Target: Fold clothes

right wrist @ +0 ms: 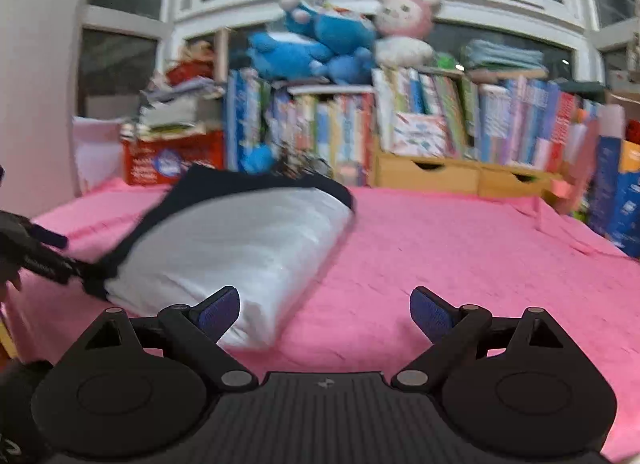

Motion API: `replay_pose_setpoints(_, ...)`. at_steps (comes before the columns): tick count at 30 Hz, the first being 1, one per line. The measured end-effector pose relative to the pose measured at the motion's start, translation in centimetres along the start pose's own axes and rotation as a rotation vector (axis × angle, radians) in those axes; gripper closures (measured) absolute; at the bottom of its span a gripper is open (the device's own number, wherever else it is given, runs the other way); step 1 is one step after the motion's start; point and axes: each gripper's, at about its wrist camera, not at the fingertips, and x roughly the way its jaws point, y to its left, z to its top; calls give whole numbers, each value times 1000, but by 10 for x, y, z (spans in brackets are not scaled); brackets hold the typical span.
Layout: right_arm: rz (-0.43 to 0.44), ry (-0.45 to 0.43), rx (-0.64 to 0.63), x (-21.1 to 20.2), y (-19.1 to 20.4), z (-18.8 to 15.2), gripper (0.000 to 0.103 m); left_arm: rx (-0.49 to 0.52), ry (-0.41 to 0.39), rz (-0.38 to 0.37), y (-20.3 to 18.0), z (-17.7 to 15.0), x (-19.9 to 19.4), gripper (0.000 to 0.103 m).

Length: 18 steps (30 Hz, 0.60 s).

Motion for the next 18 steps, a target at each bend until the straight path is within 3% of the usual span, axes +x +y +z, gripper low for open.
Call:
replay_pose_setpoints(3, 24, -3, 31, 20, 9, -1, 7, -1, 2, 12, 0, -2, -4, 0)
replay_pose_setpoints(6, -20, 171, 80, 53, 7, -16, 3, -10, 4, 18, 0, -5, -8, 0)
replay_pose_setpoints(7, -30, 185, 77, 53, 9, -17, 4, -16, 5, 25, 0, -6, -10, 0)
replay_pose_setpoints(12, -64, 167, 52, 32, 21, -12, 4, -26, -5, 84, -11, -2, -25, 0)
replay_pose_setpoints(18, -85, 128, 62, -7, 42, 0, 4, -45, -9, 26, -40, 4, -50, 0)
